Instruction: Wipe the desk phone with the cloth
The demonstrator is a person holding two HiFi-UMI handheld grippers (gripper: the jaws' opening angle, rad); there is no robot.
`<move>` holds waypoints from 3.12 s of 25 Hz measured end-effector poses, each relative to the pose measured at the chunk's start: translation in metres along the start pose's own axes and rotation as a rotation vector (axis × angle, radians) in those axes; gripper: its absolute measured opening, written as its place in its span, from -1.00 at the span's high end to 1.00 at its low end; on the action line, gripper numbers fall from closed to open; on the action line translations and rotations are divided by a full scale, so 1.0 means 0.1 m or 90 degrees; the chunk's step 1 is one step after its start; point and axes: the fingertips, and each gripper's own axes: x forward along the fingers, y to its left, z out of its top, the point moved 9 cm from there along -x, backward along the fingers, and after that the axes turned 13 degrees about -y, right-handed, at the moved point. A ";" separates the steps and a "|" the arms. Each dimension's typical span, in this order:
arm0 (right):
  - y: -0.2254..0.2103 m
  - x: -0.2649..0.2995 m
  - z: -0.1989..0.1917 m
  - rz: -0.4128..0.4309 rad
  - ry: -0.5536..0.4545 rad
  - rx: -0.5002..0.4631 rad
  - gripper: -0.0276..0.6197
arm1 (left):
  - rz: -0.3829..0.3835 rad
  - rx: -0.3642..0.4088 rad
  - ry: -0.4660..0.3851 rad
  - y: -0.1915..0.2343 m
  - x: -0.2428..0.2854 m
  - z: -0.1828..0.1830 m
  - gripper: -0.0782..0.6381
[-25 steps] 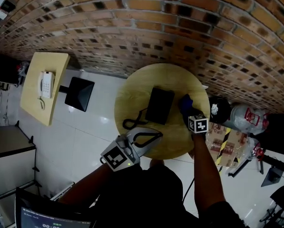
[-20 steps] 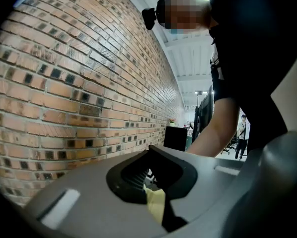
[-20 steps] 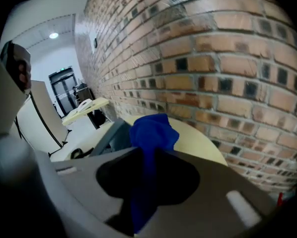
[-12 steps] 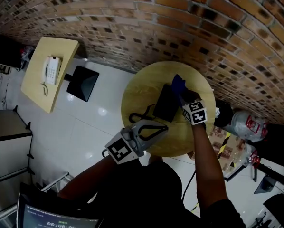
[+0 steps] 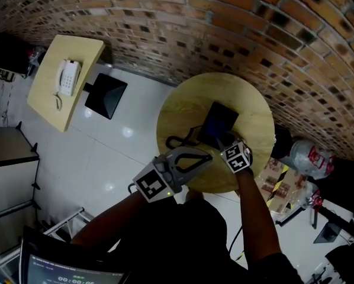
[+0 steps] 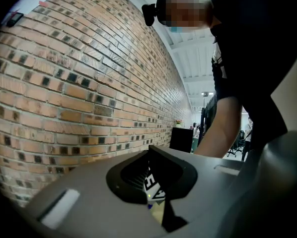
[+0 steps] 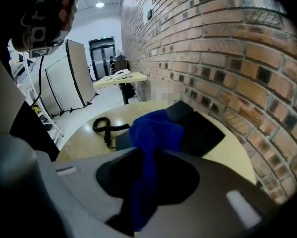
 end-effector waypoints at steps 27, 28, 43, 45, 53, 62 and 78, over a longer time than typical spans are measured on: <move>-0.60 0.36 0.68 -0.063 -0.044 -0.013 0.66 | 0.019 0.011 -0.005 0.10 -0.36 0.03 0.78; -0.56 0.38 0.68 -0.060 -0.043 -0.017 0.66 | 0.019 0.015 -0.005 0.11 -0.38 0.03 0.78; 0.73 0.39 -0.01 0.070 0.034 0.002 0.66 | -0.005 0.000 0.006 0.12 -0.28 -0.05 0.78; 0.81 0.38 -0.06 0.080 0.038 0.005 0.66 | -0.009 -0.005 0.009 0.10 -0.24 -0.07 0.78; 0.46 -0.06 0.01 -0.012 -0.046 0.068 0.66 | -0.042 -0.024 0.010 0.02 -0.01 -0.15 0.78; -0.48 -0.86 -0.74 -0.185 -0.017 0.150 0.66 | -0.092 -0.037 0.015 -0.13 0.41 -0.25 0.78; -0.81 -0.90 -1.45 -0.140 0.030 0.273 0.46 | -0.092 -0.040 0.042 -0.27 0.72 -0.42 0.78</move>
